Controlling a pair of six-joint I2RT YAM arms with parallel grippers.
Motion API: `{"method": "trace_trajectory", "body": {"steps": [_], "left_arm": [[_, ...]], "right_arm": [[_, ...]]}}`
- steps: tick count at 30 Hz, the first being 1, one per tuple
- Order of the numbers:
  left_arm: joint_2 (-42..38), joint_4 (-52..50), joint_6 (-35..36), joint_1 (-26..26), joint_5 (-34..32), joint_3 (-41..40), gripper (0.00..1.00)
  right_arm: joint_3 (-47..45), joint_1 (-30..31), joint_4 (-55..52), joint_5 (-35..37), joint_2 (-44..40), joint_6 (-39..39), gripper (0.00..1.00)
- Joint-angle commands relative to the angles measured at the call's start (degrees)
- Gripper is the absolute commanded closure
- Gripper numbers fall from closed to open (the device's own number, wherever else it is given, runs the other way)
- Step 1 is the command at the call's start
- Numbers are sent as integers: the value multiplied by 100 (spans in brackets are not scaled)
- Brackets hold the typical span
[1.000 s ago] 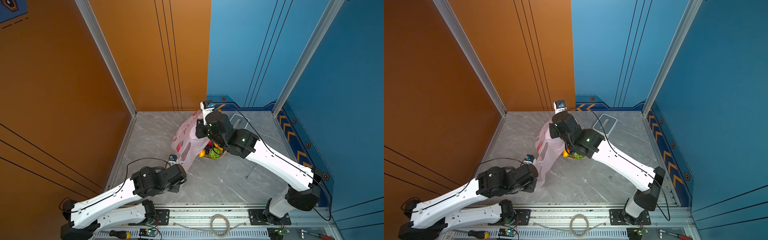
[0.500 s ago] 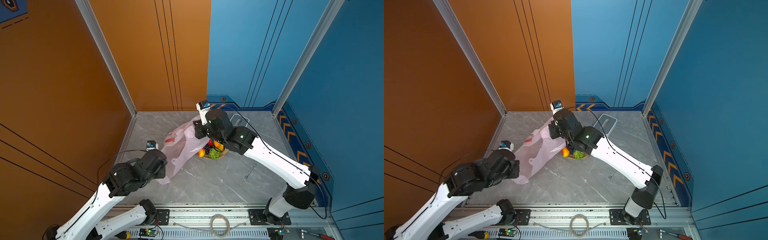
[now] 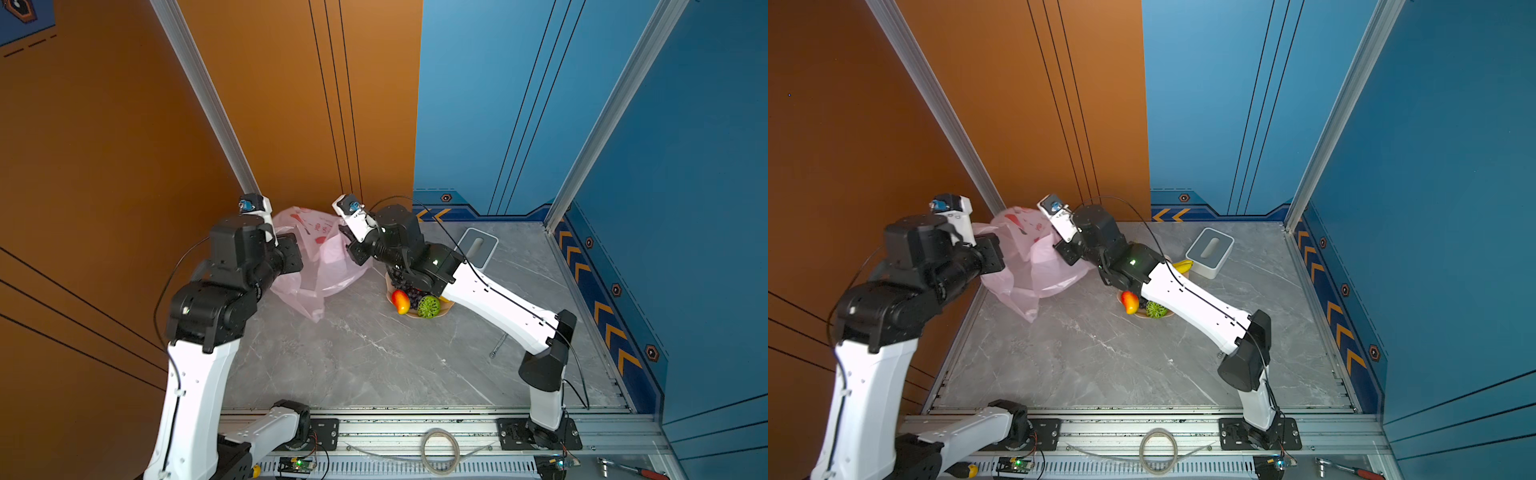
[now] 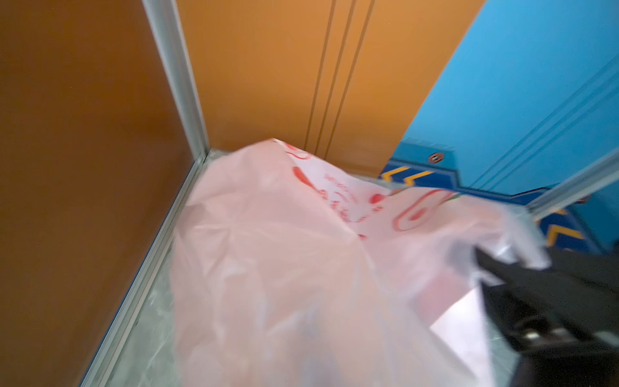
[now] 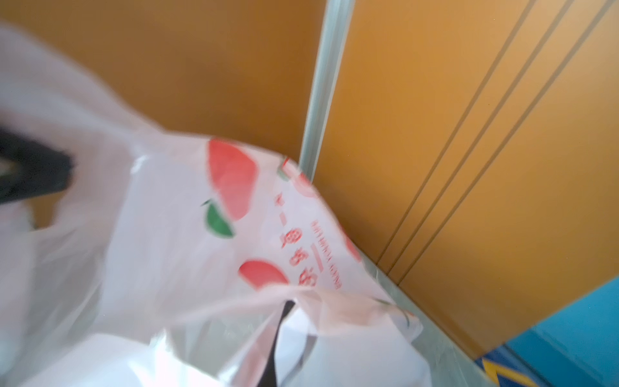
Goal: Place the fruits into the plastic bag
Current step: Shake the plastic bag at the middle-left of the table.
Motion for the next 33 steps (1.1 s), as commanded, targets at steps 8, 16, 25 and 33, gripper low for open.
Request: {"method": "trace_trajectory", "body": {"steps": [8,16,25,33], "left_arm": [[-1470,550,35,-635,-333,-2166,100],[-1854,730,-734,-678,84,-3956,100],[-2030,938,-1292,-846,381,-4669,100],[-2161,1135,-1642,-872,663,-5038,100]], "right_arm": [[-2746,-133,1910,-325,-1371,-1029,100],[-3600,-940,1069,-1109,-1179,-290,100],[-3577,-1138,373,-831,-996,294,36],[-3632,-1430,-284,-1061,-1242,1612,21]]}}
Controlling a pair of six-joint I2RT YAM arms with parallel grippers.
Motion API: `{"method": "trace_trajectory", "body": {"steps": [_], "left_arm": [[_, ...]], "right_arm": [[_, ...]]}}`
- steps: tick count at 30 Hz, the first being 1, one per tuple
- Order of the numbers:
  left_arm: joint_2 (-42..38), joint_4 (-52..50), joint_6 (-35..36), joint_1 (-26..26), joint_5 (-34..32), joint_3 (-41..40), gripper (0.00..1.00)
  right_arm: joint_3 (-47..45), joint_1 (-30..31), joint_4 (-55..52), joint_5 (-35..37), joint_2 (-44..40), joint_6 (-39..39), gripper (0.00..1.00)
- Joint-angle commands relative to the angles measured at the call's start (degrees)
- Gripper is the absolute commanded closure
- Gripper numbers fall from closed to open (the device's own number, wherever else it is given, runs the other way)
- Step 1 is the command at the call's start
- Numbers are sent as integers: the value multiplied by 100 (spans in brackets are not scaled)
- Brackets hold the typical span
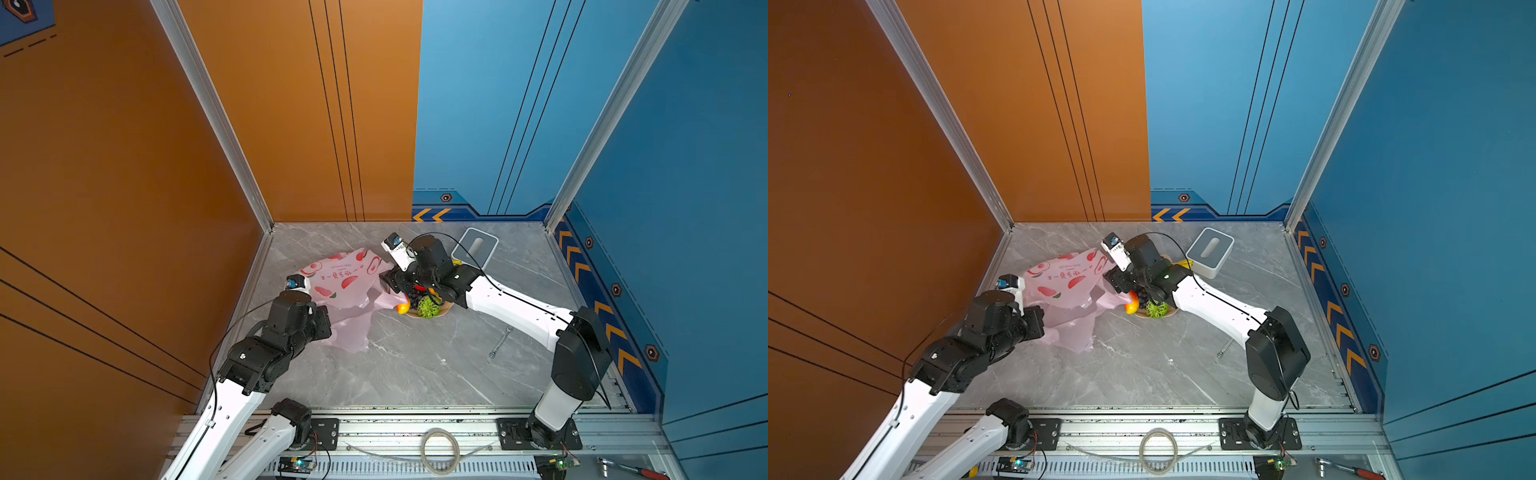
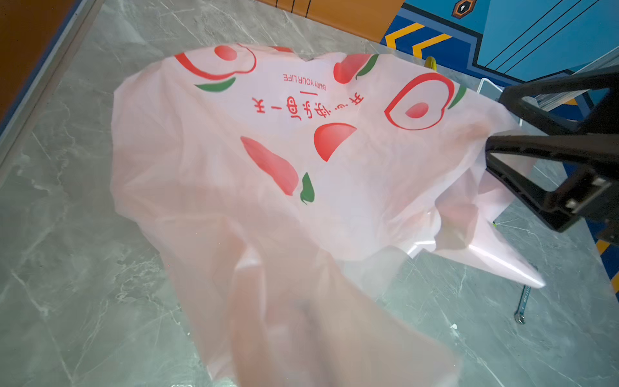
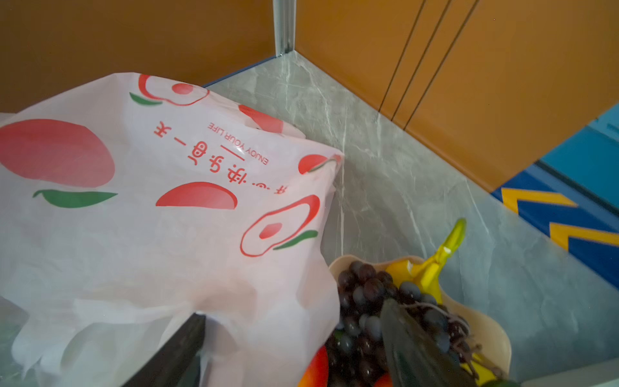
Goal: Place the fruits into the plastic bag
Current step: Shake the plastic bag at the middle-left of the table.
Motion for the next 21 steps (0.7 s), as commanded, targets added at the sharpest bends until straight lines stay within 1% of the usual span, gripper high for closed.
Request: {"method": "trace_trajectory", "body": {"steps": [1,3,5,6,7,9,12,15,21], "left_arm": [[-105,155,-255,-44,253,-78,100],[-123,172,-326,-37,309,-110,100],[-144,185,-370,-53,344,-129,100],[-140,189,-382,-61,353,-120,100],[-160,187,-388,-61,361,-115,100],[-174,189,-380,-70,374,-108,100],[-200,185,-384,-70,392,-100,100],[-201,185,-400,-79,434,-98,100],[-152,200,-380,-79,505,-35,100]], "right_arm": [[-18,-56,-622,-89,-344,953,20],[-72,-74,-840,32,-526,1399,16],[-245,-115,-912,-2,-783,2019,9],[-371,-148,-878,-92,-958,2402,2],[-505,-177,-800,-222,-1118,2737,0],[-731,-173,-655,-373,-1389,3176,0],[-990,-117,-611,-329,-1745,3491,0],[-1278,-8,-639,-141,-1948,3554,0],[-1941,31,-238,-198,-1868,3533,2]]}}
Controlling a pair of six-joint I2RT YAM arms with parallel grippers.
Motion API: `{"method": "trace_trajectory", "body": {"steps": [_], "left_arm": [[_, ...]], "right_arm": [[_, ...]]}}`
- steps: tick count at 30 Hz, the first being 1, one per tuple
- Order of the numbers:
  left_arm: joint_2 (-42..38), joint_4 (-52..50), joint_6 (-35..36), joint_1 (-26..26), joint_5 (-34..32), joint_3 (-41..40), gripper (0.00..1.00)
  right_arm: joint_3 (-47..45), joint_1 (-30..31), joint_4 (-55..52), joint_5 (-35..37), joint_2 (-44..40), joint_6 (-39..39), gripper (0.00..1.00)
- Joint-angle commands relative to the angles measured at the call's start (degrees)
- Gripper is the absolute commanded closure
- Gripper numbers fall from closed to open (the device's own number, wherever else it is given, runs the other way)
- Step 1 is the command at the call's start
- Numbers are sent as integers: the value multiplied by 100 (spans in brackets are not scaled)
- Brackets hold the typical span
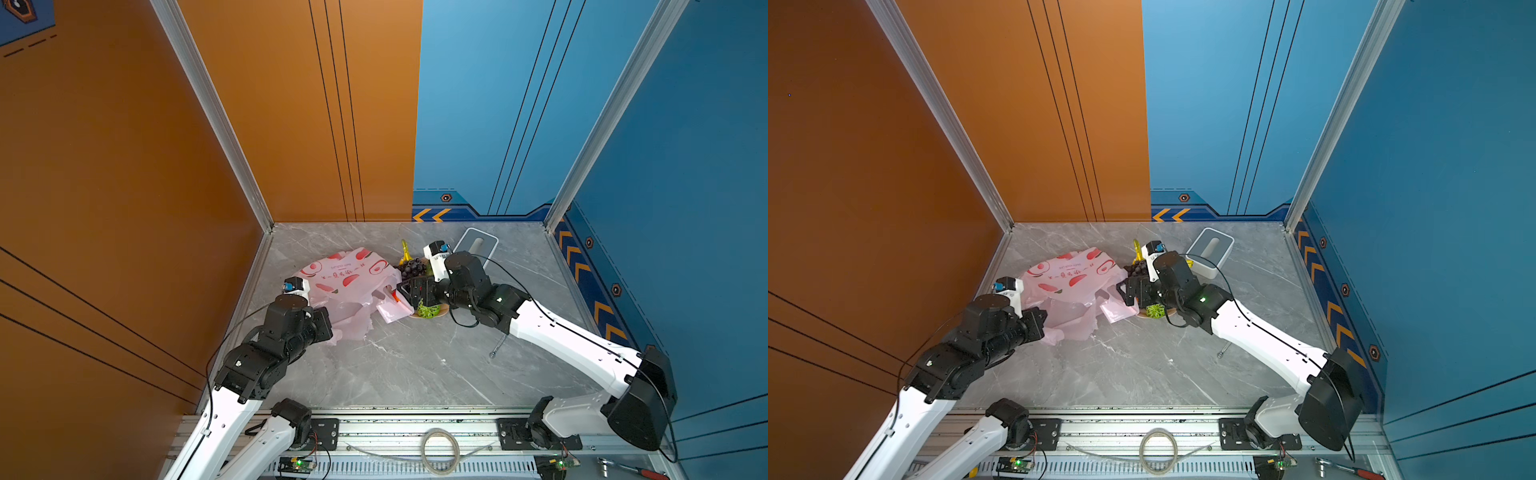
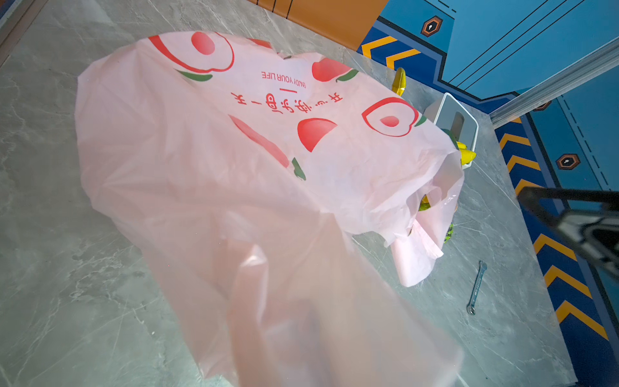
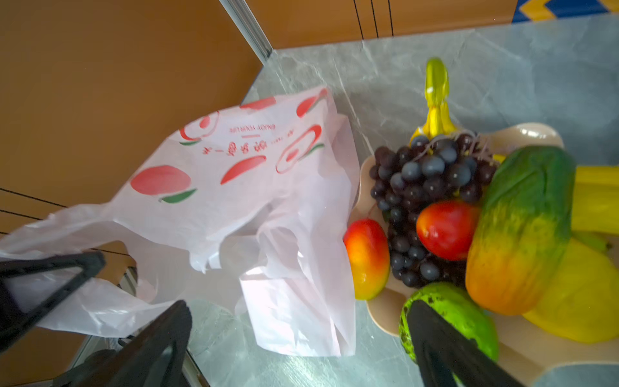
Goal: Place the fruits into the plastic bag
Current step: Shake the plastic bag at the middle-left of the table.
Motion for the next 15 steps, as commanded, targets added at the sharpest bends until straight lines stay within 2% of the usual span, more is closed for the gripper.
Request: {"method": "trace_trajectory", "body": {"steps": [1,7,10,12,15], "left_arm": [[32,69,-2,-42,161,21,100],[68,70,-2,-42,174,72,100],[76,71,15,-42,180,78,100],[86,70,8,-42,187,76,100],[110,69,16,-42,194,93,100]], "right_arm": [[-274,11,265,18,183,124,2],[-279,21,451,93,714,25,8],[-232,-6,647,-4,968,74,16],[-84,-1,665,8,1164,65,24],[119,-11,620,38,1383,72,46]]}}
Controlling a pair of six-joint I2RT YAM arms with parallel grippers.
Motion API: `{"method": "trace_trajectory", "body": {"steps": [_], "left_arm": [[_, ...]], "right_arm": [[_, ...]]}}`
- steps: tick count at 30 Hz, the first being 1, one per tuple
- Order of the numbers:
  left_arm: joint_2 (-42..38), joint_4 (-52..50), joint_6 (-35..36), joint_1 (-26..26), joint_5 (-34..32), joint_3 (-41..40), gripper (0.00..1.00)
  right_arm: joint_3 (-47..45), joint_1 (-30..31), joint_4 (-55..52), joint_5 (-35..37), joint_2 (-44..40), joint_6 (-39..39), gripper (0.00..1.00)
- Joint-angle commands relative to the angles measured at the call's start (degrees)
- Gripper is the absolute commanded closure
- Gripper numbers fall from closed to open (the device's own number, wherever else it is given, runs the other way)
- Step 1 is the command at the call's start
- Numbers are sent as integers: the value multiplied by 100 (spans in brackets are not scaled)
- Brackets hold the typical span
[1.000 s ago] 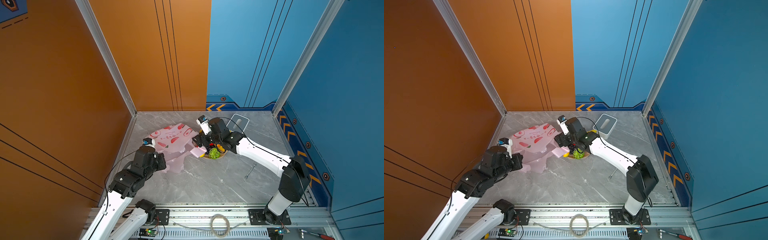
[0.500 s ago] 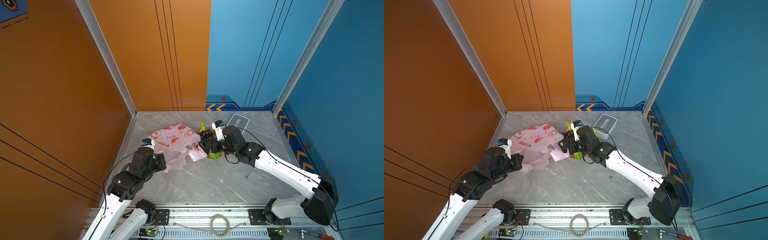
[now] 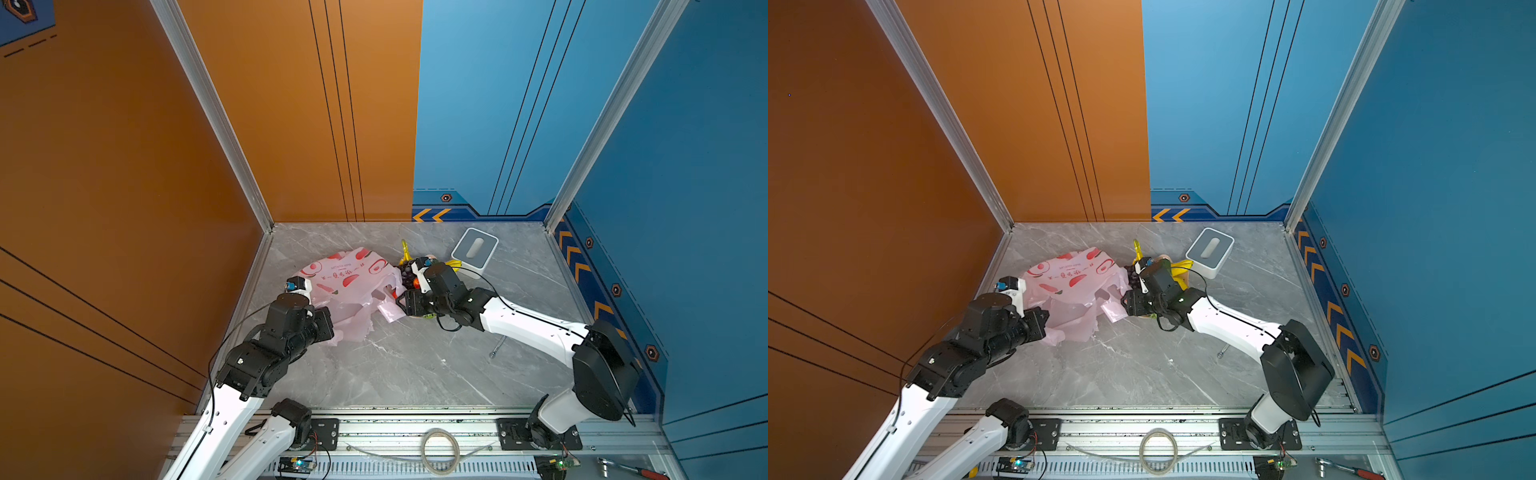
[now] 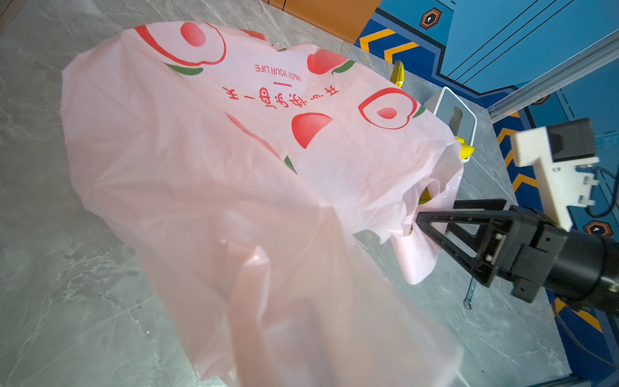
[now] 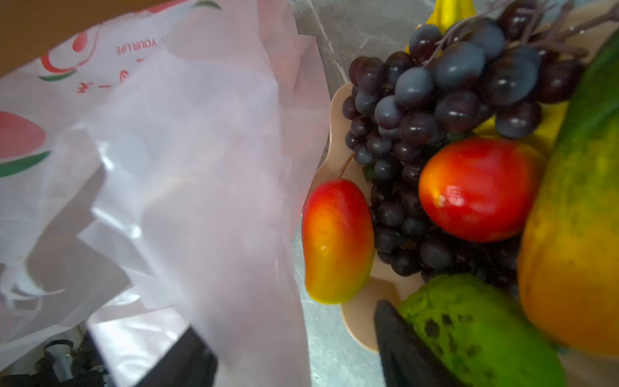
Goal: Place the fruits into the plastic bag
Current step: Shake the plastic bag at the middle-left of the table.
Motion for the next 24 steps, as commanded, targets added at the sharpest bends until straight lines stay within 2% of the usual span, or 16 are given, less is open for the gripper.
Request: {"method": "trace_trajectory", "body": {"steps": [1,3,6,10,13,19,24], "left_arm": [[22,72,27,-42,100,109,100],[17,57,57,-42,96,136,100],[0,-27,147,-33,13,250,100],[-113,-411,388,-2,-342,850,100],[-151,-839,567,2,-528,1550,100],[-143,-1938,696,-7,-919,2661,100],[400,-2323,561,2,-810,2708,100]], "right_arm": [[314,-13,141,95,174,42,54],[422,35,46,327,168,-5,75],[615,212,-206,857,21,-274,100],[1060,603,-689,1774,-302,-904,100],[1362,843,-986,2175,-558,-1295,100],[2022,989,-1597,2152,-806,-1432,100],[2530,989,-1624,2039,-238,-1586,100]]}}
